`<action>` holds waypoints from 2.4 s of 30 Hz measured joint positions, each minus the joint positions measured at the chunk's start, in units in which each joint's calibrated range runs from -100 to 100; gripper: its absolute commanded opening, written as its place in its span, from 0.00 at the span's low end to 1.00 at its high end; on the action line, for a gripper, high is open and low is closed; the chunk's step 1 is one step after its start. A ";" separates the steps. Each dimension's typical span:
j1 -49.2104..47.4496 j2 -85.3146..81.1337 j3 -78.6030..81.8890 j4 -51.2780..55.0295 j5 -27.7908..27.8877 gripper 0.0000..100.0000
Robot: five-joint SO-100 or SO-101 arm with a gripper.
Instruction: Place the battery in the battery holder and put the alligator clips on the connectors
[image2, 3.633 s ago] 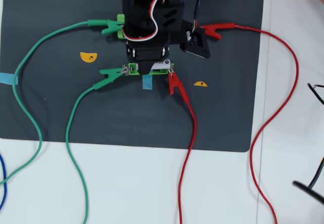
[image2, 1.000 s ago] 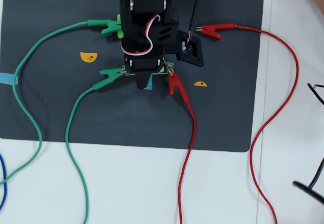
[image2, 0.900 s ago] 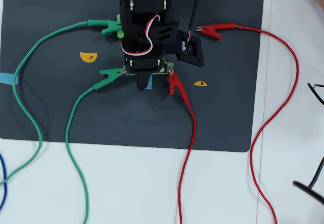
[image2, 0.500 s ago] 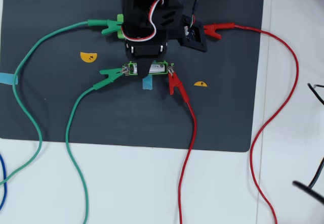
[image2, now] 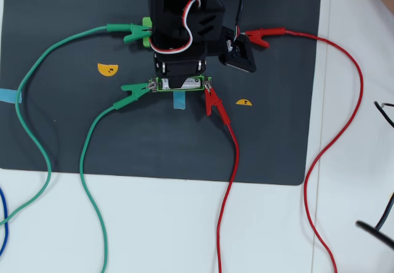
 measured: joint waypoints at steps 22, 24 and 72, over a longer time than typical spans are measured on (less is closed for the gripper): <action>0.00 8.74 -0.09 -3.86 0.93 0.01; -0.67 9.58 -0.44 -3.86 0.93 0.01; -60.92 -28.48 8.88 3.43 -20.78 0.19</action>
